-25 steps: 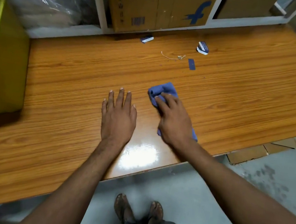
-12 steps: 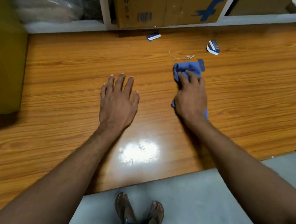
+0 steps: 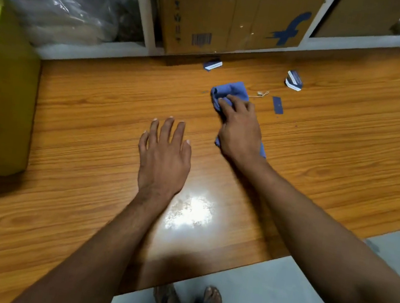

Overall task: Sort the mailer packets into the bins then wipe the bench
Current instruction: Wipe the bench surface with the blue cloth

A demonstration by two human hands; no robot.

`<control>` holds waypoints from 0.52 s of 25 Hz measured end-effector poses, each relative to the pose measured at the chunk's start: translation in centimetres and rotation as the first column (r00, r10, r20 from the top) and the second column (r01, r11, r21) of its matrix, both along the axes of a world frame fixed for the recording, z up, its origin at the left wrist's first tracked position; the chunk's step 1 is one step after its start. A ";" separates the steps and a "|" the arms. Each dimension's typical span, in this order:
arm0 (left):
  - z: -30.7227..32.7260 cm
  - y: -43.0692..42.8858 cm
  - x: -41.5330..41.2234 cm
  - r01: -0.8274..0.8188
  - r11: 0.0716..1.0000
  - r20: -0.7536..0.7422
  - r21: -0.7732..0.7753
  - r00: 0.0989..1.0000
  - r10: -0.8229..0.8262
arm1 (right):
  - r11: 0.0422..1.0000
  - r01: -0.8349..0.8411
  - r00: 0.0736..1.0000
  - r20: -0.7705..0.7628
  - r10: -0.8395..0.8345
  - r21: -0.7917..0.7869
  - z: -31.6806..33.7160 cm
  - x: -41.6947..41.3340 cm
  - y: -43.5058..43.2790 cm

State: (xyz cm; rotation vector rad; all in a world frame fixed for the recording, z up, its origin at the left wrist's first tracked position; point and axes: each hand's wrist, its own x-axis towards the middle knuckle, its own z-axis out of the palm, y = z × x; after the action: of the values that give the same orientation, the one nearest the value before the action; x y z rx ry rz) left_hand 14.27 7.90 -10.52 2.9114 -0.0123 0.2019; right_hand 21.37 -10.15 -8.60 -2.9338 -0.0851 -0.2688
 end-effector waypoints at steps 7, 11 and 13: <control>0.2 0.1 0.6 0.006 0.999 -0.040 0.036 0.999 -0.005 | 0.990 -0.140 0.990 -0.015 0.140 -0.014 -0.2 -5.5 1.3; 0.6 -0.6 5.9 0.020 1.000 -0.146 0.012 0.989 -0.018 | 0.999 0.048 0.999 -0.012 -0.048 -0.012 0.3 1.1 -3.1; 0.7 -1.1 7.1 -0.004 0.999 -0.129 0.033 0.992 0.009 | 0.979 0.202 0.979 0.022 -0.203 0.035 0.5 2.4 -6.7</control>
State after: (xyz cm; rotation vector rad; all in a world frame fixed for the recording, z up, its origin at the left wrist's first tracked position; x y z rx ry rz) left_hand 21.41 6.76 -9.85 2.9512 0.0152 0.0147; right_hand 23.75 -16.88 -8.12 -2.9085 0.2144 -0.3345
